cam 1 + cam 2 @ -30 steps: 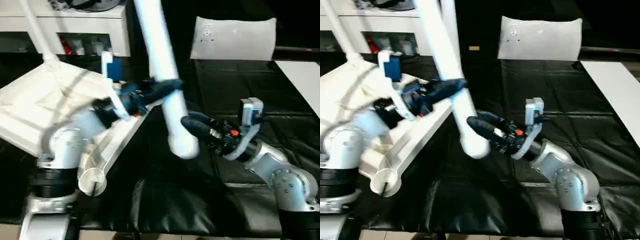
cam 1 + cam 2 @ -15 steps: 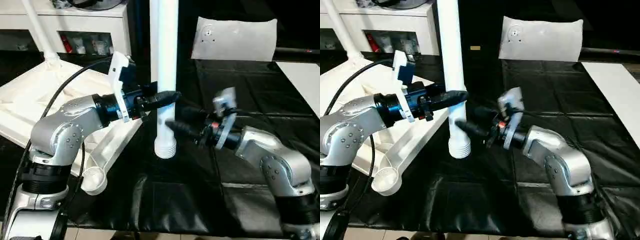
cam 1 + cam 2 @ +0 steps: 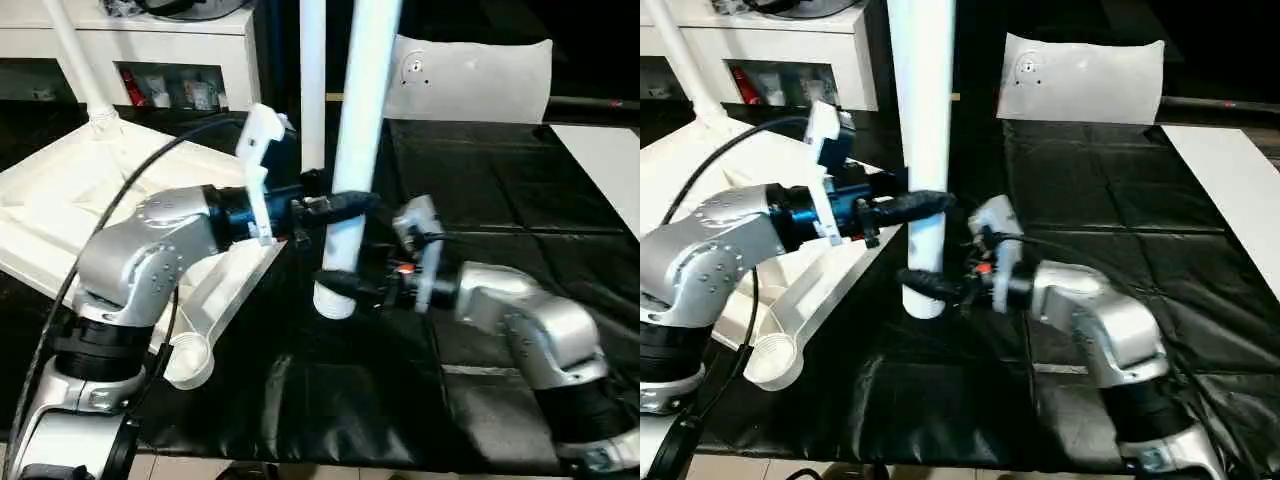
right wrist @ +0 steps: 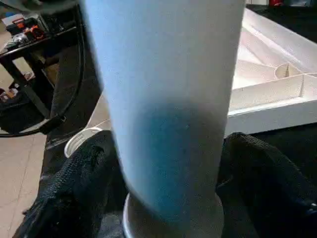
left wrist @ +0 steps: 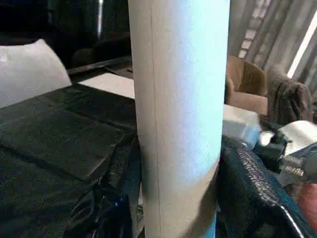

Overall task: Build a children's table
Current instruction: Pick table leg

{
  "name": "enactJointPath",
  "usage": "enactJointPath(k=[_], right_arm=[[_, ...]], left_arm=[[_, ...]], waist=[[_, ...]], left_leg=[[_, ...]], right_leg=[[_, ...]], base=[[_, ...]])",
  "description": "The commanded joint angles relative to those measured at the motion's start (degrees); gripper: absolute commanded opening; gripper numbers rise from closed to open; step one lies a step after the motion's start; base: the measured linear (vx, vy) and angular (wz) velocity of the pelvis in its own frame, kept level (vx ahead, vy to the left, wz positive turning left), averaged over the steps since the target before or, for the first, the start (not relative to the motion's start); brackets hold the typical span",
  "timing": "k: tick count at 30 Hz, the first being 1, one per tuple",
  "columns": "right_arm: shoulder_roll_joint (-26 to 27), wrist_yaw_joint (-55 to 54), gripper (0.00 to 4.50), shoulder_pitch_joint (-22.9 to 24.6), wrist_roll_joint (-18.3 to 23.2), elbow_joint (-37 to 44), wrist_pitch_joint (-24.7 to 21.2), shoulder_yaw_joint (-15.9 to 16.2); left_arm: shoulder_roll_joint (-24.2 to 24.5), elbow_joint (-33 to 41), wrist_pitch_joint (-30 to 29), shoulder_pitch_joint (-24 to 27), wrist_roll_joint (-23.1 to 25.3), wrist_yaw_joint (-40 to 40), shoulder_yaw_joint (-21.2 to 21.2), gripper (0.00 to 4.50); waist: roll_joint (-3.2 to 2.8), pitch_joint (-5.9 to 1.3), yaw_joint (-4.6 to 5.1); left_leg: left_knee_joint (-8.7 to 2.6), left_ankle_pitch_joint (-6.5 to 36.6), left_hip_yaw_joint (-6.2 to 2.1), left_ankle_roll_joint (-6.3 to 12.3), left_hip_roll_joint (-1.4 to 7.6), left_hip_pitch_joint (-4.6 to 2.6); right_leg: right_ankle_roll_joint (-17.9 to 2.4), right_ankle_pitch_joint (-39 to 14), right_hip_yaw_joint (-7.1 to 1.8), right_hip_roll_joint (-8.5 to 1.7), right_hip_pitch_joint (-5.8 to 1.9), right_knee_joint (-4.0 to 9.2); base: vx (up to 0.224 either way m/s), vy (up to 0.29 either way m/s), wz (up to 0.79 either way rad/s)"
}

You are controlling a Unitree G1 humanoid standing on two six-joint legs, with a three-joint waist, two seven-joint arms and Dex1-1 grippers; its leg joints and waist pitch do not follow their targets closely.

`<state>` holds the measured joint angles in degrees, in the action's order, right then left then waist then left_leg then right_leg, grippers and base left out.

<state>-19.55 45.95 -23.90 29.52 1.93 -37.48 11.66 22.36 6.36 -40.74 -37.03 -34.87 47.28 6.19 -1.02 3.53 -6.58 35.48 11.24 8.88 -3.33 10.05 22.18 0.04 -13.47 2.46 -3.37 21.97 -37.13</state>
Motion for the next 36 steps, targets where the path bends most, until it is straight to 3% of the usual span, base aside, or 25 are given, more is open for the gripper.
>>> enactJointPath(k=[1, 17, 26, 29, 31, 33, 36], right_arm=[[0.1, -0.3, 3.42, -0.8, -0.7, -0.5, 1.1, 0.0], [1.2, 1.6, 2.09, -0.6, -1.5, -1.7, 1.4, 0.8], [2.0, 1.7, 1.93, 0.5, -2.1, -1.6, 2.7, 0.8], [2.9, 1.3, 1.93, 0.6, -1.4, -1.4, 2.8, 0.1], [3.7, 0.2, 1.92, 0.7, -2.3, -1.6, 4.6, -0.1], [4.9, -1.6, 1.91, 0.5, -3.6, -2.2, 5.9, -0.1], [5.6, -2.6, 1.91, 0.2, -4.5, -3.0, 6.3, 0.1]], left_arm=[[0.5, 0.5, 0.9, -1.1, 0.9, 0.8, 0.8, 1.84], [0.3, -1.0, 2.9, -2.2, 3.6, 2.4, 2.5, 1.84], [-0.6, -0.7, 1.5, -2.5, 3.0, 1.5, 1.5, 1.84], [-1.7, 0.4, -0.6, -2.6, -0.4, 1.2, -0.5, 1.84], [-2.6, 1.3, -2.1, -2.6, -2.9, 1.3, -1.7, 2.40], [-4.8, 2.9, -4.6, -2.3, -8.4, 0.6, -4.3, 2.56], [-7.4, 3.6, -5.2, -1.9, -12.5, -1.4, -6.8, 2.88]], waist=[[0.57, -4.29, -0.07], [0.21, -4.22, -0.10], [0.25, -4.22, -0.11], [0.16, -4.27, -0.16], [0.25, -4.28, -0.13], [0.34, -4.28, -0.11], [0.26, -4.21, -0.24]], left_leg=[[-3.94, 0.5, -0.32, 0.44, 2.34, -0.72], [-4.14, 2.7, -0.42, -0.36, 2.46, -0.86], [-4.15, 3.2, -0.43, -0.48, 2.46, -0.81], [-4.10, 3.1, -0.44, -0.34, 2.43, -0.80], [-4.10, 3.1, -0.43, -0.27, 2.44, -0.80], [-4.08, 2.8, -0.36, -0.55, 2.40, -0.70], [-4.06, 3.6, -0.40, -0.34, 2.38, -0.73]], right_leg=[[-13.2, 2.5, -2.53, -4.34, -2.90, 3.59], [-13.1, 1.0, -2.52, -4.34, -2.78, 3.73], [-13.1, 0.5, -2.53, -4.37, -2.78, 3.80], [-13.6, 0.9, -2.49, -4.45, -2.77, 3.71], [-13.9, 1.2, -2.48, -4.37, -2.81, 3.68], [-14.4, 1.8, -2.46, -4.46, -2.75, 3.59], [-14.7, 1.6, -2.46, -4.40, -2.81, 3.74]], base=[[0.000, 0.000, 0.00], [0.000, 0.000, 0.00], [0.000, 0.000, 0.00], [0.000, 0.000, 0.00], [0.000, 0.000, 0.00], [0.000, 0.000, 0.00], [0.000, 0.000, 0.00]])
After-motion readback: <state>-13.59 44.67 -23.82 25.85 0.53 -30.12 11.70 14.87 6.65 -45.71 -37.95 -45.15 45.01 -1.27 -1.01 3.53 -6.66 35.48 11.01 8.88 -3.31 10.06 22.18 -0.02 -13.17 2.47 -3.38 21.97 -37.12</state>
